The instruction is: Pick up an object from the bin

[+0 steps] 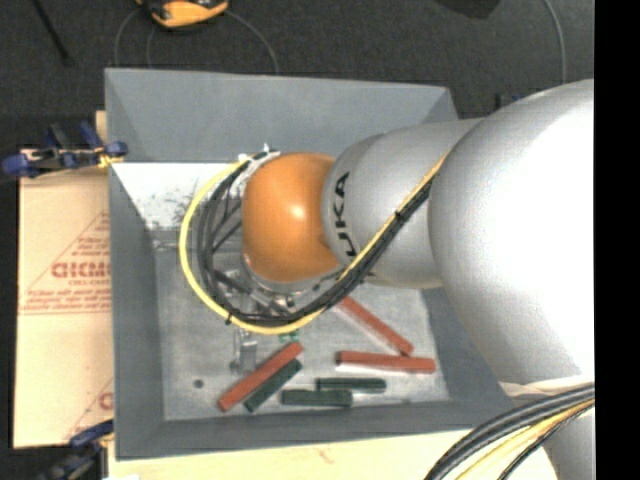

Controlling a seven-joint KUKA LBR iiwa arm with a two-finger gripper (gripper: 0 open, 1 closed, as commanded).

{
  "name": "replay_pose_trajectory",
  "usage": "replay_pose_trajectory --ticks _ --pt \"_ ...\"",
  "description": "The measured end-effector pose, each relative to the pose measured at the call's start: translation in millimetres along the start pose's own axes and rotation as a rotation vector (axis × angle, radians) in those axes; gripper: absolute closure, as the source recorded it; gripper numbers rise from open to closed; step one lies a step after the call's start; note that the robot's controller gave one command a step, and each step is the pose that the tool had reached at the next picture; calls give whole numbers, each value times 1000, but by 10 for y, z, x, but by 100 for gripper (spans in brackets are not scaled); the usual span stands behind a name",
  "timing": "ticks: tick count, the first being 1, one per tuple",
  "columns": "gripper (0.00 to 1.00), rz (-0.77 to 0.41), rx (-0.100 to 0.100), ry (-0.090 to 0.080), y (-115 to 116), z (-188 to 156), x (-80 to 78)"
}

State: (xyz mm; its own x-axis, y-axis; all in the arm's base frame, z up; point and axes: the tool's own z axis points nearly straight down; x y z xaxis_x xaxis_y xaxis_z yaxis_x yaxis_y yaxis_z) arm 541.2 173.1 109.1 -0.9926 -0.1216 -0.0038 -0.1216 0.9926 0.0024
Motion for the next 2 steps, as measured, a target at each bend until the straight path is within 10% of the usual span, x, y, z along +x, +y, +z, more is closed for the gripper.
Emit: replay_pose_trajectory --ticks 1,2 --pt "0 1 0 0 -1 0 0" --pt "0 39 0 0 -490 142 190"
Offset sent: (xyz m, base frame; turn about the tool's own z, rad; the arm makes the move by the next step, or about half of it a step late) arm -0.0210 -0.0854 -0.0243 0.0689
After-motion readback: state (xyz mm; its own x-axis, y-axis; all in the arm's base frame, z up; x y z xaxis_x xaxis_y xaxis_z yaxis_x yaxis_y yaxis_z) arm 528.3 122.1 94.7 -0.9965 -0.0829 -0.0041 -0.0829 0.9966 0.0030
